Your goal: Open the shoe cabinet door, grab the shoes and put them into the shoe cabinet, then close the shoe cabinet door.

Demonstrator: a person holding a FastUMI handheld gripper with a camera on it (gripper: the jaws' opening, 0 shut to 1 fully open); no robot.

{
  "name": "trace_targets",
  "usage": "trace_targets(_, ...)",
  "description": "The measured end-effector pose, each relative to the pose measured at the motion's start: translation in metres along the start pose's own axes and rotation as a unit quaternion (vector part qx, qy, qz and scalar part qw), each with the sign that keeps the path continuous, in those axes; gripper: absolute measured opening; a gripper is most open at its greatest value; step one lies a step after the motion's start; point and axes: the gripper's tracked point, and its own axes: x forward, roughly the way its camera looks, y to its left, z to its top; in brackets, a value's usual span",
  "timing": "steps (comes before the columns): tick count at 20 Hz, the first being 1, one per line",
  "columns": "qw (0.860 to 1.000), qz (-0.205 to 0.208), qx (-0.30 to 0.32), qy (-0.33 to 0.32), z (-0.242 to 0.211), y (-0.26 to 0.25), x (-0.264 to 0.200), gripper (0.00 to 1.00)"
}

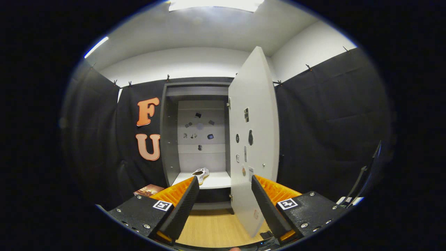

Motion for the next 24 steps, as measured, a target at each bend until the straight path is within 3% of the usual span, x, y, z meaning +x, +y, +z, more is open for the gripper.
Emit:
trace_targets(6,0.999,-0.035,-0.001,0.0,-0.003,-0.074,0.009,0.94)
trace_targets(12,0.999,-0.027,0.012,0.016,-0.023,-0.135,0.053,0.94)
trace_targets(17,1.0,0.01,0.01,0.028,-0.036,-0.138,0.093,0.94)
trace_targets(24,0.999,0.034,0.016,0.029,-0.038,-0.129,0.103,0.92)
